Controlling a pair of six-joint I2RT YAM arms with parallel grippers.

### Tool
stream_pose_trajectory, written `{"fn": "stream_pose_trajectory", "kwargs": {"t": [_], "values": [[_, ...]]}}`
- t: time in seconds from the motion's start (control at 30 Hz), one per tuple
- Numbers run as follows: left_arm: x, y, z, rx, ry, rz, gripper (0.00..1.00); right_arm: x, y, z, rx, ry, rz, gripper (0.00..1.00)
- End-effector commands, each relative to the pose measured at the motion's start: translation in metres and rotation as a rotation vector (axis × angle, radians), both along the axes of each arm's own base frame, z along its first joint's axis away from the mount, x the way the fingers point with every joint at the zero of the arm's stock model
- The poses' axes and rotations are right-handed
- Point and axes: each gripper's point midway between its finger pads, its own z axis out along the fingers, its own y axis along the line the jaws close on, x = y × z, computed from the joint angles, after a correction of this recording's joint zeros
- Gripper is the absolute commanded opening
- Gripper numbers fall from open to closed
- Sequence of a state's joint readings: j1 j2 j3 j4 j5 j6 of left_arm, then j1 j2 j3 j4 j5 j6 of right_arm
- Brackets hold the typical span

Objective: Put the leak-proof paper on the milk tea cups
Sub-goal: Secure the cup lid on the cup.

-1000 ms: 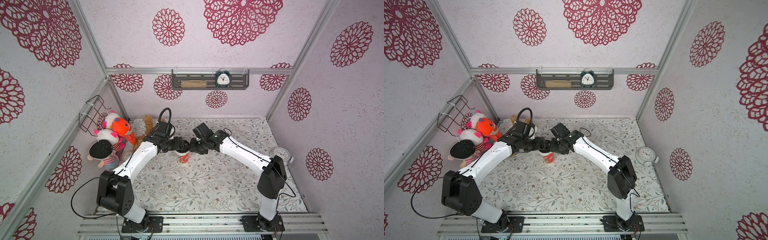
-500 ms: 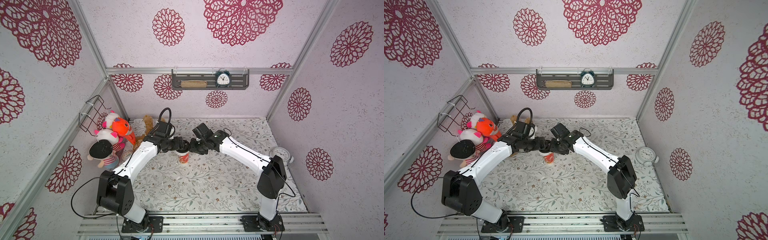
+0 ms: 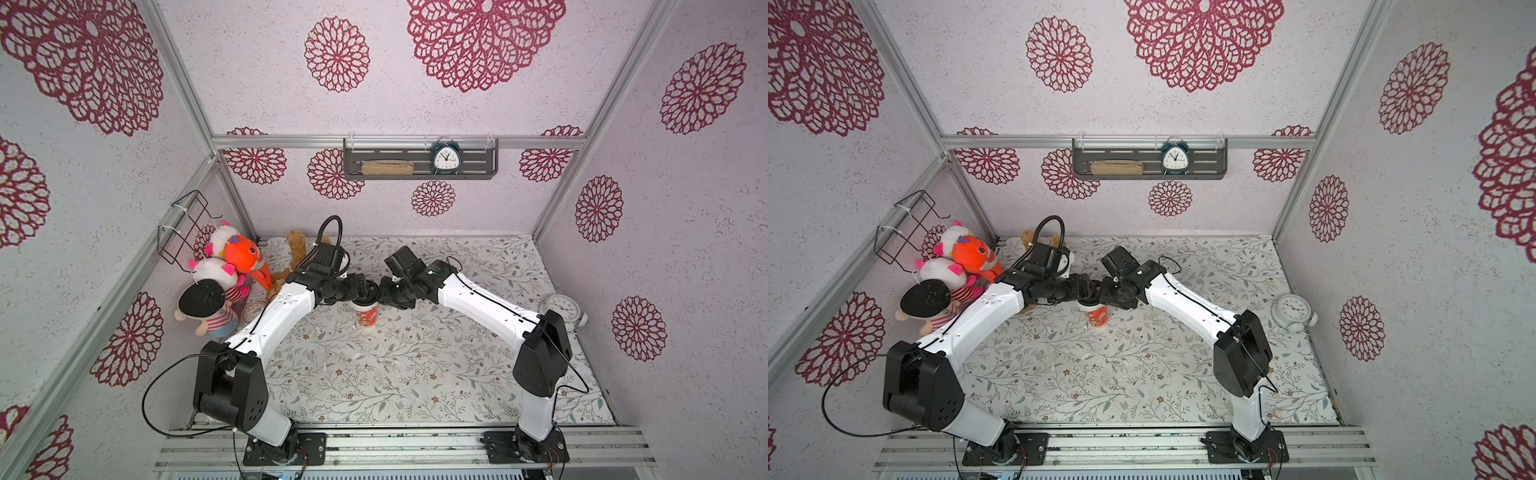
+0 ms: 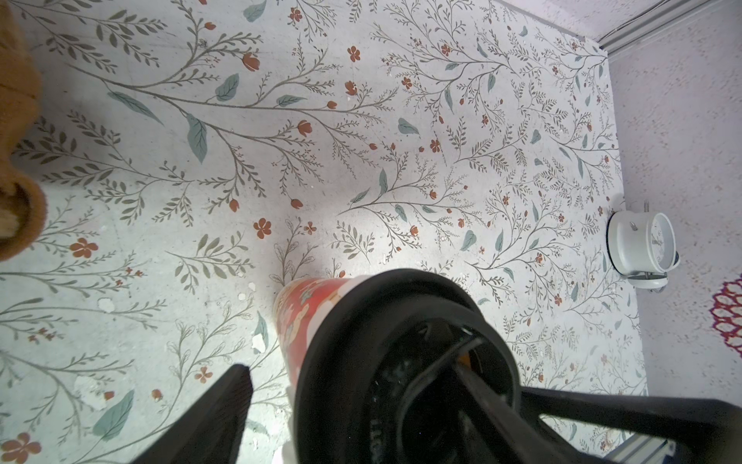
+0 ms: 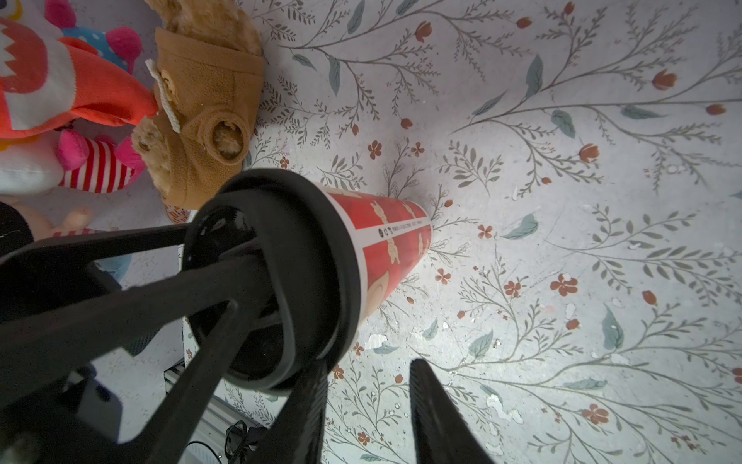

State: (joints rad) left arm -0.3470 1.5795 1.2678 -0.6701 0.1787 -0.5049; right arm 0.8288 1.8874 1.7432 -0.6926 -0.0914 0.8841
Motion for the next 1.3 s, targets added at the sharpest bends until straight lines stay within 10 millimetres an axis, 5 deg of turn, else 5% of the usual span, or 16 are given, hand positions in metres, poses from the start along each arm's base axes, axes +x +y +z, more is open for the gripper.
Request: {"fn": "stream_pose_trajectory", "kwargs": {"t": [0.0, 0.17, 0.4, 0.63, 0.77, 1.03, 1.17, 1.27], "values": [[-0.095, 0.045, -0.092, 0.252, 0.464, -0.035, 0.80, -0.006, -0.003, -0.055, -0.111, 0.090, 0.016, 0.38], [-0.095, 0.044, -0.092, 0.248, 0.464, -0.036, 0.80, -0.005, -0.004, -0.063, -0.143, 0.101, 0.021, 0.37], [-0.095, 0.044, -0.092, 0.249, 0.464, -0.038, 0.80, -0.019, -0.018, -0.107, -0.225, 0.179, 0.024, 0.37], [-0.096, 0.044, -0.092, 0.247, 0.468, -0.038, 0.79, -0.018, -0.026, -0.103, -0.246, 0.159, 0.016, 0.37], [-0.094, 0.043, -0.090, 0.244, 0.462, -0.038, 0.79, -0.003, -0.024, -0.077, -0.236, 0.105, 0.024, 0.37], [-0.088, 0.042, -0.084, 0.245, 0.446, -0.037, 0.79, 0.043, -0.016, 0.029, -0.116, -0.102, 0.038, 0.43], [-0.083, 0.040, -0.077, 0.241, 0.429, -0.036, 0.80, 0.053, -0.029, 0.073, -0.083, -0.182, 0.019, 0.49], [-0.076, 0.039, -0.070, 0.239, 0.411, -0.033, 0.81, 0.053, -0.041, 0.086, -0.081, -0.205, 0.002, 0.50]]}}
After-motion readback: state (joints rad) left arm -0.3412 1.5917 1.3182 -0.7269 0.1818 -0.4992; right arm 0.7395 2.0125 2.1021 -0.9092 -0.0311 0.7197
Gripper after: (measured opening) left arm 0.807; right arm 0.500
